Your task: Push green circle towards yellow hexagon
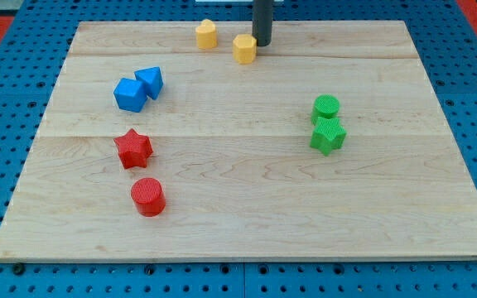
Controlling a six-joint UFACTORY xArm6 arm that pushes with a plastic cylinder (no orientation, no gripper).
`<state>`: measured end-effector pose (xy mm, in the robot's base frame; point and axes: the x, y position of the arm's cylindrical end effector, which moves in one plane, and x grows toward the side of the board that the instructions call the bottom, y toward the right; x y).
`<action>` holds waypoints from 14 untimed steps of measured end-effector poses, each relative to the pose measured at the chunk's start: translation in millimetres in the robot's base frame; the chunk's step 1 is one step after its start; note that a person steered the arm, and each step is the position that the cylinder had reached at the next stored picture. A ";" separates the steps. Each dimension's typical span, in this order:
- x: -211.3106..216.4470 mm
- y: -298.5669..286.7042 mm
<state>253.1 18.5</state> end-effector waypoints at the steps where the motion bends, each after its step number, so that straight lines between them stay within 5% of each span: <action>1: 2.9 -34.7; 6: 2.8 -28.0; 7: 4.4 23.1; 8: 8.9 151.6; 9: 32.5 215.8; 11: 173.3 96.7; 12: 155.4 22.9; 14: 166.8 -15.6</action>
<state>419.9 2.9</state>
